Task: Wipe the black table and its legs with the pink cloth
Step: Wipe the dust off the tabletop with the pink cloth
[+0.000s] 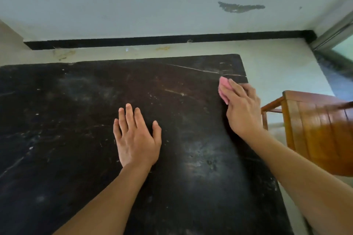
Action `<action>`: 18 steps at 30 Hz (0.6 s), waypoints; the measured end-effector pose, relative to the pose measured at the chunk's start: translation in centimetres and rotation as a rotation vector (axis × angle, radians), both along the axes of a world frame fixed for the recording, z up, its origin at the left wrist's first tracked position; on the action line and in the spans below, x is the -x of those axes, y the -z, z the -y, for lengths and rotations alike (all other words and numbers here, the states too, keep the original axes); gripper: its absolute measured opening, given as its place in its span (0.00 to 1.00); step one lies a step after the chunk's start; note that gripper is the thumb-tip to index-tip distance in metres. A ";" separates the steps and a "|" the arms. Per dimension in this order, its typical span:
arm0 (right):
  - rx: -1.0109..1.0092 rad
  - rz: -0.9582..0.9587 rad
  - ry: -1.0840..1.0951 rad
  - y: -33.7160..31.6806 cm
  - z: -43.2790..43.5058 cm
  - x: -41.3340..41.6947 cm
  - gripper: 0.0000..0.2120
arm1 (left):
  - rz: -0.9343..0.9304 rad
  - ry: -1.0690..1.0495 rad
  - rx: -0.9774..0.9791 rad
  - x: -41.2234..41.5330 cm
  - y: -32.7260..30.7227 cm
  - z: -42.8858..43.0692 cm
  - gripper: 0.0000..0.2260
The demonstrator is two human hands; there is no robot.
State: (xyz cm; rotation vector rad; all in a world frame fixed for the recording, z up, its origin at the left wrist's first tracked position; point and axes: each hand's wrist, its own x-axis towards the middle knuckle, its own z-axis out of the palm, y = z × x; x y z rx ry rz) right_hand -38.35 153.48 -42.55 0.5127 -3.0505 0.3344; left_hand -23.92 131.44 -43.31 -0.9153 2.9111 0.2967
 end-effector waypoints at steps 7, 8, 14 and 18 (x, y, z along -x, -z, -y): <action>0.405 0.083 0.258 1.5 -8.8 -14.5 0.24 | -0.018 0.031 -0.020 -0.2 0.0 0.2 0.28; 0.350 0.095 0.277 1.2 -9.9 -16.8 0.25 | -0.028 0.046 -0.043 -0.4 0.0 0.2 0.28; 0.052 0.193 0.322 -1.3 -15.1 -30.0 0.32 | 0.038 0.323 -0.143 -6.1 -2.0 0.1 0.25; -0.131 0.381 0.571 -5.4 -16.5 -37.6 0.27 | 0.102 0.444 -0.207 -13.0 -5.2 -0.5 0.21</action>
